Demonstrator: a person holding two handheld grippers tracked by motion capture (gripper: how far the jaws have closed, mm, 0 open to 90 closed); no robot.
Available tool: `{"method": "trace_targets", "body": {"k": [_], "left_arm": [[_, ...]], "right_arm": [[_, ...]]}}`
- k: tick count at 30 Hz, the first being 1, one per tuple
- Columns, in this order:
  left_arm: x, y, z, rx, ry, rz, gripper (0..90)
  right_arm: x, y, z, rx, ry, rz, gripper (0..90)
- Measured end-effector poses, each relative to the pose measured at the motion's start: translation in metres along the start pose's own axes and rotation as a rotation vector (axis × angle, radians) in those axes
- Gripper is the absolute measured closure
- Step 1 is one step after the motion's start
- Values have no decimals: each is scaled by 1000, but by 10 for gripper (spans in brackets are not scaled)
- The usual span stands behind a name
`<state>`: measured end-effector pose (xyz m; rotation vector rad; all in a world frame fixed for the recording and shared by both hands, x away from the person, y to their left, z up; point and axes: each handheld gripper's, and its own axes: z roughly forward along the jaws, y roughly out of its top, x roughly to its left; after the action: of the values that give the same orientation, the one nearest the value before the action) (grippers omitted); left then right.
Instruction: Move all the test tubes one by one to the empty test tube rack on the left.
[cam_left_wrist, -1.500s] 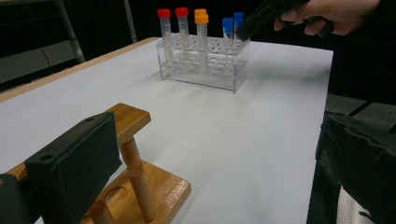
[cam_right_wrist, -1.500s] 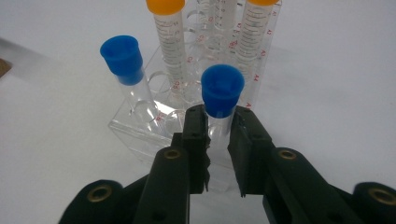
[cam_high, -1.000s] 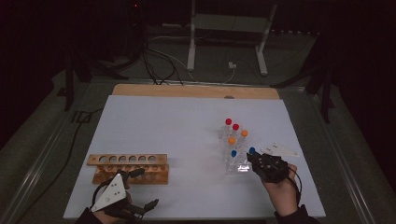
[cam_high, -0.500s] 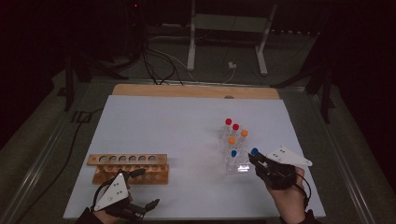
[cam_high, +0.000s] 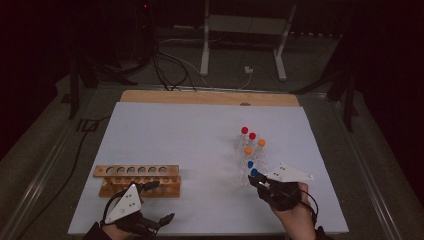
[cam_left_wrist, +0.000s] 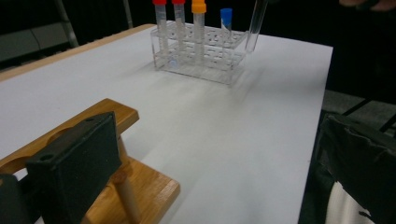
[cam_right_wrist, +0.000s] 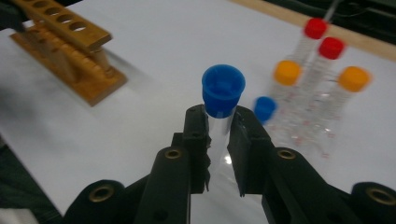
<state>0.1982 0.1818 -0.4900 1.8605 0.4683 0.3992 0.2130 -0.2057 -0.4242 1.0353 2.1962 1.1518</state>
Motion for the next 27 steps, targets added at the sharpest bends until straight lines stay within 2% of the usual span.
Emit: {"method": "trace_targets", "body": {"k": [3,4,5,8,10,12,13,15,19,22,27], "left_arm": [[-3,8,2,13,10,1,5],[-3,10,3,7,6,-6,5],[-4,13,3,-1,9,-12,6],[-5,20,5,-13,14,-20,5],[-6,24,6,-17,3,-23,5],[-8,29,10,-15,20,-12,6],[-9,32,12,-13,0,-15,6],[-10,37,18,4,-13,-18,6],[-14,46,30,16,-84,-21,19],[-17,52,38,22,-107,-1,34],[-18,61,49,11,-146,4,70]], "right_arm": [[10,-1,10,21,47,-22,769],[10,-1,10,21,47,-22,769],[15,-1,15,29,68,-33,769],[19,-1,19,38,87,-39,769],[23,-1,23,41,104,-50,769],[27,-1,26,47,112,-62,769],[29,-2,27,49,120,-67,769],[33,-2,30,55,130,-79,769],[40,-2,34,64,152,-91,769],[44,-1,36,66,164,-98,769],[51,-1,39,72,185,-112,769]]}}
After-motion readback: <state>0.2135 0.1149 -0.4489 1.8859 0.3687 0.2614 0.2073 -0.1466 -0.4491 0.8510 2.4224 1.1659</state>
